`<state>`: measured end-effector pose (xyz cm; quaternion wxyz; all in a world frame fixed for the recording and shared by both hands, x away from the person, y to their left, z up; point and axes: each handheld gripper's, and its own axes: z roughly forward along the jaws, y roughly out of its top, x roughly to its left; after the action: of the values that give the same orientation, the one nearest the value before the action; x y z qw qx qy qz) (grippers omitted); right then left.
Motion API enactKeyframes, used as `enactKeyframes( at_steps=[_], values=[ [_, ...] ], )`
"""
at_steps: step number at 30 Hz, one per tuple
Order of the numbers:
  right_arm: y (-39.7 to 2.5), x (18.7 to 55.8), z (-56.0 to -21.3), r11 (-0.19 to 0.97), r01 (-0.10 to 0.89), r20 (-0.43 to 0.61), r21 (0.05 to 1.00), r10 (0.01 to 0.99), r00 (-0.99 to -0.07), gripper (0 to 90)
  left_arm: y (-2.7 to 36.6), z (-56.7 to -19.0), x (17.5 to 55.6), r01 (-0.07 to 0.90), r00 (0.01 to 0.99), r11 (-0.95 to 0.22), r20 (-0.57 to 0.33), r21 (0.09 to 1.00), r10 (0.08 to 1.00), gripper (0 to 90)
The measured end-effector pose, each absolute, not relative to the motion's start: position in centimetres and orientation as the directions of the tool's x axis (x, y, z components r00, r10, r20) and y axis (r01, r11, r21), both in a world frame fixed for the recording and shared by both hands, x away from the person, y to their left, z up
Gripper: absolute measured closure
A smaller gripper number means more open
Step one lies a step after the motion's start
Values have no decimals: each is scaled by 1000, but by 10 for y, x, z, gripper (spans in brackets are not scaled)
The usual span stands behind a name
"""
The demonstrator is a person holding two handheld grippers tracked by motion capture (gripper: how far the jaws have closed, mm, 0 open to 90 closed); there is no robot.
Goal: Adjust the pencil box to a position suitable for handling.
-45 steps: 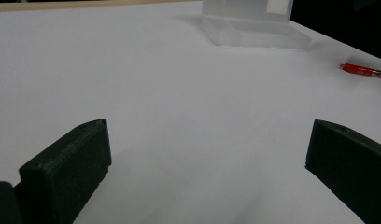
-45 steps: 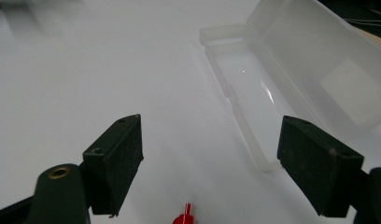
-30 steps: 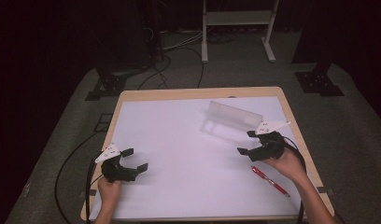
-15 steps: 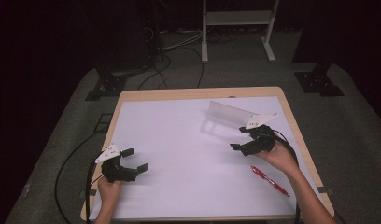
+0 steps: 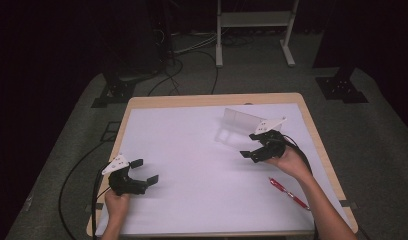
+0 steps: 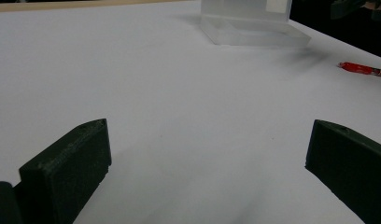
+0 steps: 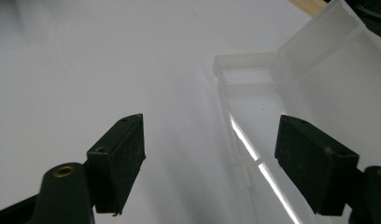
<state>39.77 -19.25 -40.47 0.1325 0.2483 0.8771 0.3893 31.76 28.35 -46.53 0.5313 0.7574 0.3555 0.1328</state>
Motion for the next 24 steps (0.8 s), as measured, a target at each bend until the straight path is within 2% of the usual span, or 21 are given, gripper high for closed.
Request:
enactKeyframes(
  at_steps=[10, 24],
  values=[
    [-191, 417, -423, 580, 380, 0, 720, 547, -837, 330, 284, -465, 318, 399, 711, -180, -179, 899, 680, 0],
    [-185, 428, -434, 608, 394, -6, 689, 548, -836, 430, 284, -465, 317, 398, 712, -180, -180, 899, 679, 0]
  ],
)
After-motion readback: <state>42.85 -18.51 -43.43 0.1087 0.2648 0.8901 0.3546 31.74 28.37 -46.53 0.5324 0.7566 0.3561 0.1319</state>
